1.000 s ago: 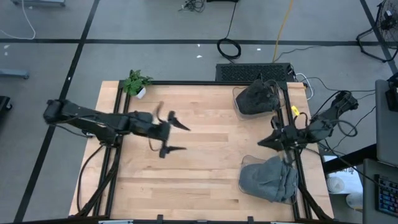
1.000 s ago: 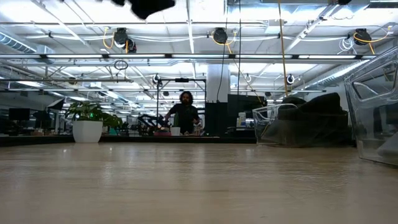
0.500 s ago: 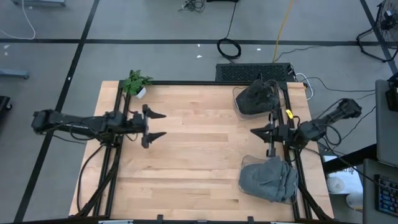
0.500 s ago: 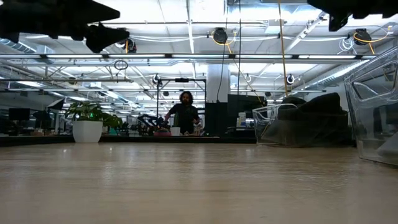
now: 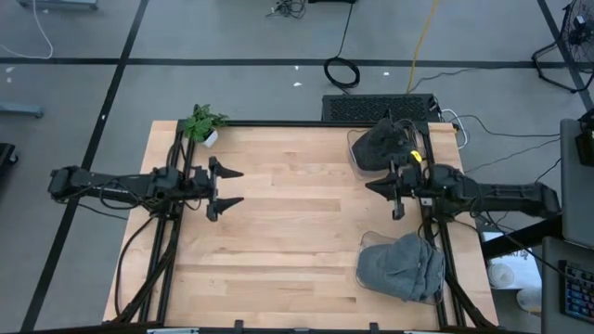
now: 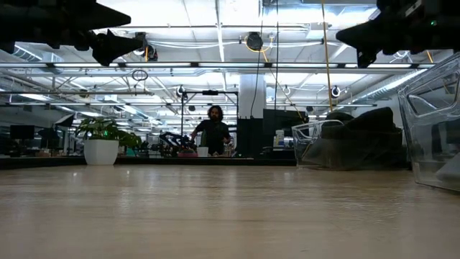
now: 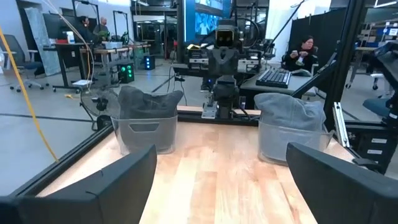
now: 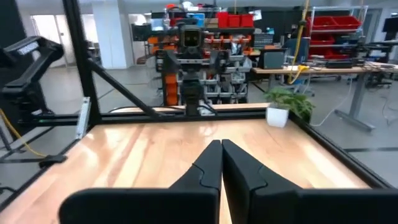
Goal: Pick & Place hat
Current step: Return to Home Position
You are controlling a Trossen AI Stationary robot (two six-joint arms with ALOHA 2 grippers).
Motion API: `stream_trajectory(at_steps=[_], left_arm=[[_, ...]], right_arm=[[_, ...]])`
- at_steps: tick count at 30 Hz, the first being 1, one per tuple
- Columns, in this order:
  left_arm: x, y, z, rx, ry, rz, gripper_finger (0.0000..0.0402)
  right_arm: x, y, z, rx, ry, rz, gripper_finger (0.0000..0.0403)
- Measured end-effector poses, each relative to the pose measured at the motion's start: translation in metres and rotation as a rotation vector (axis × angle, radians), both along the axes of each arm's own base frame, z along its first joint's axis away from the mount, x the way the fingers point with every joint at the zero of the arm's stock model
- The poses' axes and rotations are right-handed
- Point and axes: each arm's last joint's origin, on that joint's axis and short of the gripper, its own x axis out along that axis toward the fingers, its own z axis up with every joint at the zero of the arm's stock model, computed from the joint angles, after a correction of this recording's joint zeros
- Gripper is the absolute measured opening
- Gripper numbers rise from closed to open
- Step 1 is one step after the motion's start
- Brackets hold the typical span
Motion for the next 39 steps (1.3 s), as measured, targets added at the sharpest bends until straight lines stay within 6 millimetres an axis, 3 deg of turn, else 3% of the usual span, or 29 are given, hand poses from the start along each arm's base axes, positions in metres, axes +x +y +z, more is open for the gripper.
stream_trajectory(at_steps=[13,19,26,34,39], left_arm=[[-0.006,0.006,-0.004,-0.016,0.046,0.022,0.0365],[-0.006,0.006,-0.006,-0.019,0.073,0.022,0.0365],[-0.008,0.006,-0.008,-0.029,0.092,0.024,0.0365],[-0.013,0.006,-0.008,-0.008,0.104,0.024,0.0365],[-0.017,0.006,-0.013,0.003,0.081,0.033,0.0365]], right_arm=[[-0.012,-0.029,0.002,-0.010,-0.035,-0.045,0.0000],[-0.013,-0.033,-0.027,0.038,-0.080,-0.088,0.0000],[-0.018,-0.026,-0.032,0.006,-0.130,-0.076,0.0000],[-0.019,-0.012,-0.046,-0.018,0.001,-0.074,0.0000],[-0.022,-0.002,-0.044,-0.073,-0.016,-0.068,0.0000]])
